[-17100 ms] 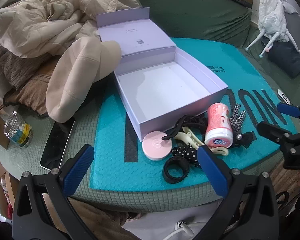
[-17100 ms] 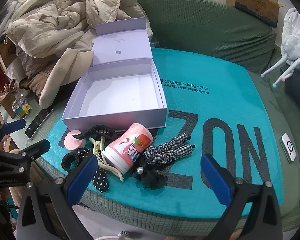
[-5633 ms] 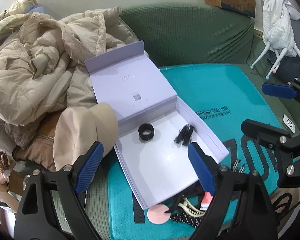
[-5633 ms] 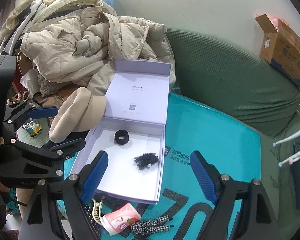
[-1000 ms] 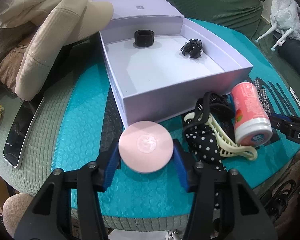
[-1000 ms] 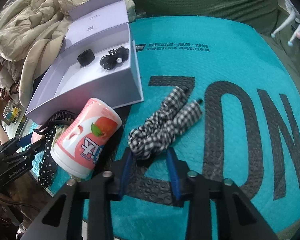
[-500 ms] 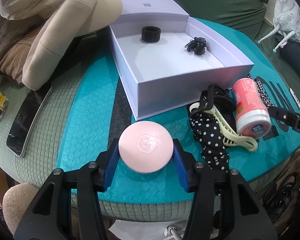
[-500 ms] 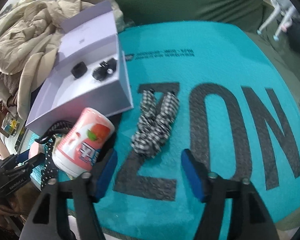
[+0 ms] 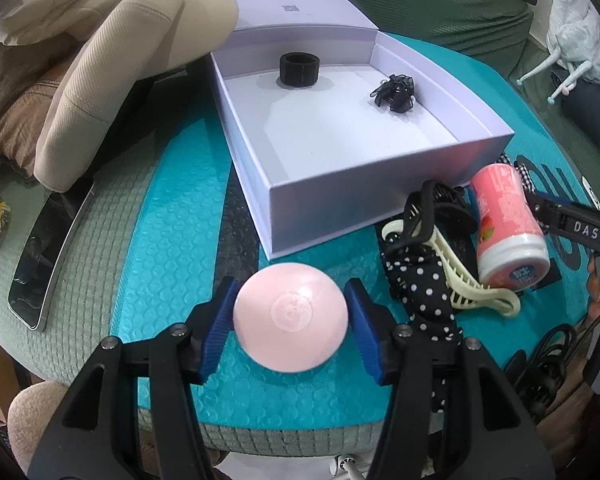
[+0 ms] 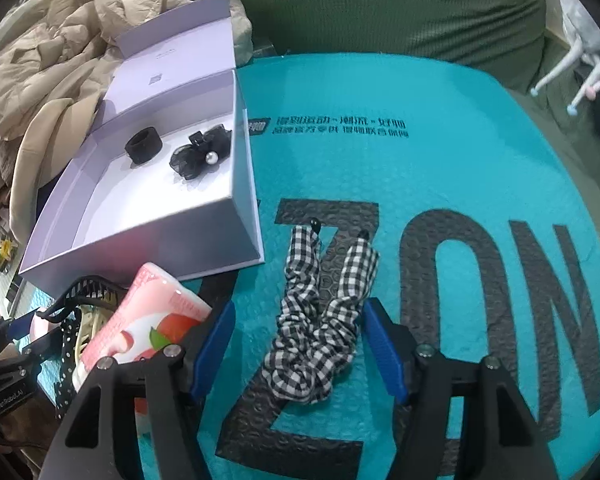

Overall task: Organize objects
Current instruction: 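Grasp the pink round compact with left tool while right tool grasps the gingham scrunchie, then carry the pink compact with left tool while right tool carries the scrunchie toward the box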

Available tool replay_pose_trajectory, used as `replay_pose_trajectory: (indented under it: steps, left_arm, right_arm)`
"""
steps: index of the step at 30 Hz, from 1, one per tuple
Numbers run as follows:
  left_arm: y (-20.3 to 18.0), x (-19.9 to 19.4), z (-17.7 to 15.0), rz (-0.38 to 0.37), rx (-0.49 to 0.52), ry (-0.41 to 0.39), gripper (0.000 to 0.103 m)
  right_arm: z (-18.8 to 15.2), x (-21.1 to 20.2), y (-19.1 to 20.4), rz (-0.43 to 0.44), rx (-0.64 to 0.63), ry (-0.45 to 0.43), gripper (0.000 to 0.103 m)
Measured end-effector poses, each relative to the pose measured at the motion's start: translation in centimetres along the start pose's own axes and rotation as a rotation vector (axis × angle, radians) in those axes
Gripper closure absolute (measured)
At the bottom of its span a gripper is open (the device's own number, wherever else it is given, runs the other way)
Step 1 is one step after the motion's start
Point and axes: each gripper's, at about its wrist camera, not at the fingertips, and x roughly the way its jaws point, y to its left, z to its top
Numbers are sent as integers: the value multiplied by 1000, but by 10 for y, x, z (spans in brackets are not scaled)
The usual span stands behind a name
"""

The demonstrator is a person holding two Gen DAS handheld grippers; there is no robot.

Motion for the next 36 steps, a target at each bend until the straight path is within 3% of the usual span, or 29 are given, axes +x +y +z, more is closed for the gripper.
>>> replay_pose_trajectory:
  steps: [3, 11, 24, 36]
  left_arm:
    - [-1, -1, -1, 5, 1, -6, 50]
    - [-4, -4, -5, 7, 23, 13, 51]
    - [-5, -19, -13, -54, 7, 38, 54]
    - [-18, -52, -8, -62, 57, -10, 54]
  right_arm:
    - [-4, -1, 1, -29, -36, -8, 61]
    - [-15, -10, 1, -6, -51, 8, 71]
    - [-33, -31, 1, 23, -17, 20, 74]
    - [-39, -56, 5, 30, -13, 8, 74]
